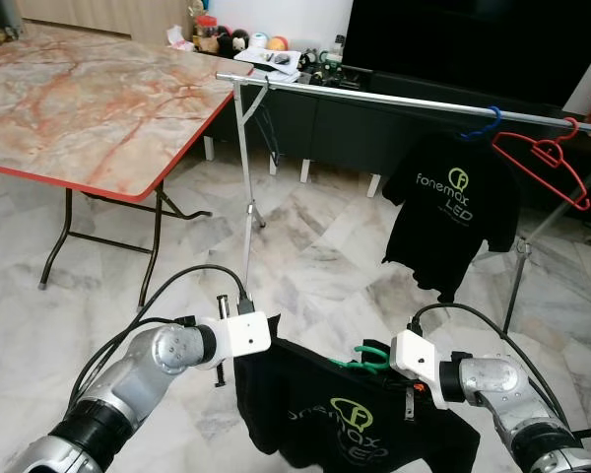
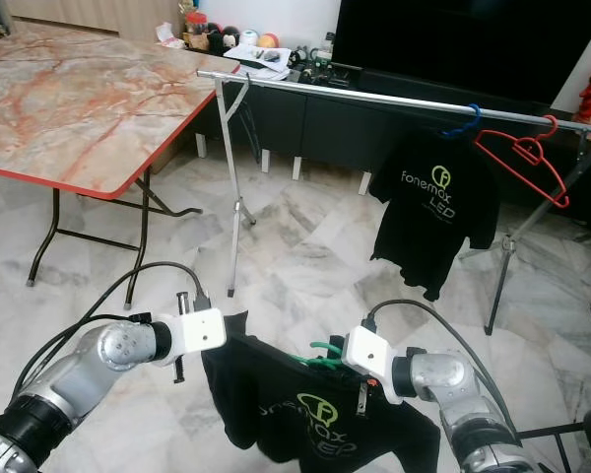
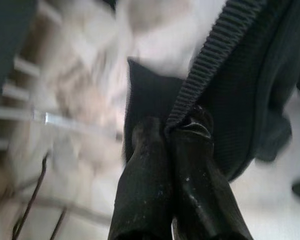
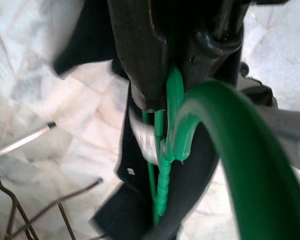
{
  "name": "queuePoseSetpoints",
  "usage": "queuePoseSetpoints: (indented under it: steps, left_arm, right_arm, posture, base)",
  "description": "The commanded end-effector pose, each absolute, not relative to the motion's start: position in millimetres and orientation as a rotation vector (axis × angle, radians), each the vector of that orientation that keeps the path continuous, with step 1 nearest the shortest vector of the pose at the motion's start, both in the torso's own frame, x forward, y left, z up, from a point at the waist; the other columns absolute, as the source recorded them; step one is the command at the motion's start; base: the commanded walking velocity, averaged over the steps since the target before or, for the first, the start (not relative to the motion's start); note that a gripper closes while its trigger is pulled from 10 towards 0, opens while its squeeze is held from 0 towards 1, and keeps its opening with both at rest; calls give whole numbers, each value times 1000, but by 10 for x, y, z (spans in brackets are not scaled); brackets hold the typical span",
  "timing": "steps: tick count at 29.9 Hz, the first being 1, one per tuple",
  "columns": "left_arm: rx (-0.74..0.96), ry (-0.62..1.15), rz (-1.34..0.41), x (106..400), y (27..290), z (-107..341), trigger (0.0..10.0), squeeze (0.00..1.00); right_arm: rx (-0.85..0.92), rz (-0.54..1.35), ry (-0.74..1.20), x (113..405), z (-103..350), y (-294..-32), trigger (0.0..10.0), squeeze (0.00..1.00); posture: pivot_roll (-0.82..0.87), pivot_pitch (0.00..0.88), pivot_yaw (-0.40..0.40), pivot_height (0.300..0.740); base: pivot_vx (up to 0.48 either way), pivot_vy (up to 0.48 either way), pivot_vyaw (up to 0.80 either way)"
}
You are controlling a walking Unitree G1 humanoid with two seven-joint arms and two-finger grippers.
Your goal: Hang hanger
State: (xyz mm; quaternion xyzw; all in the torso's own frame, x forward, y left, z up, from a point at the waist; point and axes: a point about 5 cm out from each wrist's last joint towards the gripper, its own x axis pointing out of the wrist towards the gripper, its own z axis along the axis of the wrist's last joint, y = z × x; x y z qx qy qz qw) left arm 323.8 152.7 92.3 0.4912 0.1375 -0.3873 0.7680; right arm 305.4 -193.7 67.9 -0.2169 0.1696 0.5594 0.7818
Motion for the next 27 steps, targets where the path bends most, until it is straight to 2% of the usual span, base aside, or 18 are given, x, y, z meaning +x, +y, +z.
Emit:
queuePoseSetpoints:
  steps: [1, 2, 5, 7, 9, 11, 12, 13, 18, 22, 23, 27]
  left_arm:
    - [1144, 513, -764, 3194, 1938, 778, 0, 0]
    - [1154, 563, -813, 3139, 1948, 714, 0, 0]
    - [1187, 538, -835, 3128, 1921, 712, 0, 0]
    - [1121, 504, -934, 3067, 1818, 727, 0, 0]
    - [1100, 515, -1014, 2996, 1779, 721, 0, 0]
    - [1065, 522, -1107, 2900, 1735, 709, 0, 0]
    - [957, 524, -1159, 2832, 1659, 720, 0, 0]
    - [927, 528, -1176, 2810, 1637, 722, 0, 0]
    - [864, 540, -1249, 2719, 1586, 713, 0, 0]
    - [782, 399, -1196, 2818, 1450, 862, 0, 0]
    - [724, 320, -1179, 2863, 1362, 976, 0, 0]
    - [616, 212, -1217, 2866, 1175, 1168, 0, 0]
  right_arm:
    - [-485, 1140, 385, 3036, 733, -2190, 0, 0]
    - [-492, 1127, 380, 3047, 742, -2194, 0, 0]
    - [-522, 1136, 402, 3035, 722, -2198, 0, 0]
    - [-620, 1138, 433, 3013, 674, -2210, 0, 0]
    - [-608, 1110, 425, 3028, 669, -2202, 0, 0]
    - [-551, 1065, 374, 3077, 713, -2168, 0, 0]
    - [-490, 985, 318, 3153, 772, -2139, 0, 0]
    - [-465, 967, 297, 3174, 793, -2127, 0, 0]
    - [-259, 945, 224, 3232, 878, -2069, 0, 0]
    - [-233, 931, 206, 3230, 863, -2034, 0, 0]
    - [-181, 883, 177, 3257, 865, -1993, 0, 0]
    - [-11, 756, 105, 3320, 864, -1878, 0, 0]
  posture:
    - [121, 86, -101, 740]
    - [121, 86, -101, 740]
    - [121, 86, -100, 740]
    - [121, 86, -100, 740]
    - [123, 88, -101, 740]
    - [126, 87, -100, 740]
    - [126, 87, -100, 740]
    - [127, 86, -100, 740]
    - [129, 85, -99, 740]
    - [123, 81, -101, 740]
    - [119, 79, -102, 740]
    - [123, 76, -104, 740]
  base:
    - [0, 0, 0]
    - [0, 0, 0]
    - [0, 0, 0]
    - [0, 0, 0]
    - [0, 0, 0]
    - [0, 0, 0]
    - [0, 0, 0]
    - [0, 0, 0]
    - [0, 0, 0]
    - [0, 0, 0]
    - [0, 0, 0]
    - [0, 0, 0]
